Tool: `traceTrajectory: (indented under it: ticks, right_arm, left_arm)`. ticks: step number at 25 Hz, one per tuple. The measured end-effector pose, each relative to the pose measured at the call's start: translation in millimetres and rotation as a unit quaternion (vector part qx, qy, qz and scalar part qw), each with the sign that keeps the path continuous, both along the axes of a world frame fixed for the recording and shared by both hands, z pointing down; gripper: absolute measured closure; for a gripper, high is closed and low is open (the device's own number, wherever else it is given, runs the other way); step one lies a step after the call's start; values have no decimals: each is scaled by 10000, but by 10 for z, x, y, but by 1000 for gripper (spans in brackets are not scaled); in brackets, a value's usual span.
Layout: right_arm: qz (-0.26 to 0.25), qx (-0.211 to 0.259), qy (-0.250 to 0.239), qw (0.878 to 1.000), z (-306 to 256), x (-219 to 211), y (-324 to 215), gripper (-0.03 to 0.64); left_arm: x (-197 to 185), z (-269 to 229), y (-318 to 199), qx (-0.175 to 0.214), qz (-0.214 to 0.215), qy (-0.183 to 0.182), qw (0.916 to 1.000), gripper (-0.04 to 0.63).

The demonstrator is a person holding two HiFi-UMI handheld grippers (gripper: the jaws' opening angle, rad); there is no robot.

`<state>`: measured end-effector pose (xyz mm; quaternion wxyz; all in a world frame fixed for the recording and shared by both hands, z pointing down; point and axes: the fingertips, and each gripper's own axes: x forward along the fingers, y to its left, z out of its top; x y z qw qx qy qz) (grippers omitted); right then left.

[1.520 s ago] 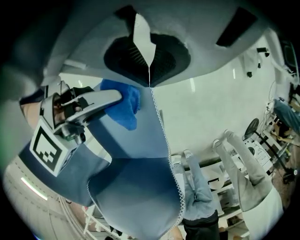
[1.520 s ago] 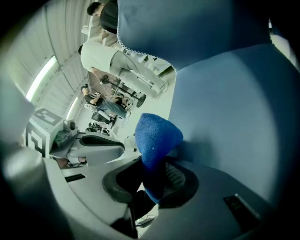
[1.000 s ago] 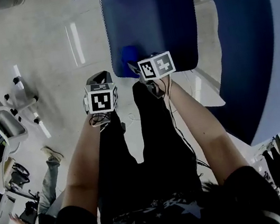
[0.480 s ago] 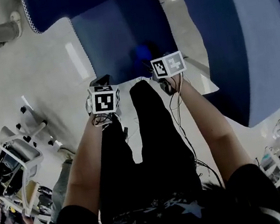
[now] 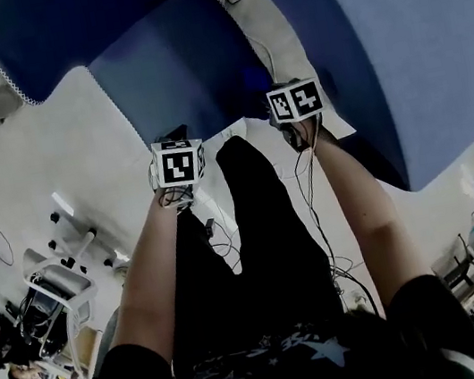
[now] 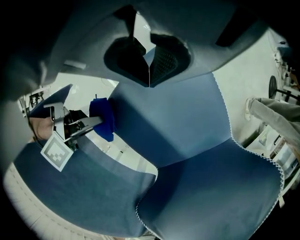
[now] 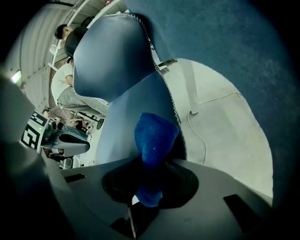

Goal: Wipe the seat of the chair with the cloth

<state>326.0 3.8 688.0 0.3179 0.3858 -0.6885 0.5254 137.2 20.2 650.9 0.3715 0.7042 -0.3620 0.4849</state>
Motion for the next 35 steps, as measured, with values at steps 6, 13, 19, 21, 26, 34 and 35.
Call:
traceTrajectory:
  ticks: [6,13,19,21,26,34,35]
  right_arm:
    - [12,-7,385,9993,51,227,108,541]
    - [-115,16,311,9995,-138,-58,181,543]
    - [-350,213,-434,9982,-550,-845,189,545]
    - [-399,369,-737,9958,-813,-1154,161,545]
    - [-877,681,-787,9907,-1240,-2049,240,549]
    - [-1026,1050,-651,9870,-1651,-3040,310,551]
    - [-989,1109,-641,9868,-1704,-3086,286,551]
  left_arm:
    - [199,36,41,-36,134,112,9998,574]
    - [-59,46,122,44,154,268,9995,574]
    - [-586,-319,6,442,21,452,9980,574]
    - [-799,-539,-13,600,-77,463,9971,574]
    - [-1577,-931,104,943,-399,443,9938,574]
    - [-2628,-1201,501,1188,-332,512,9910,574]
    - [-2686,-1241,496,1236,-362,565,9901,574]
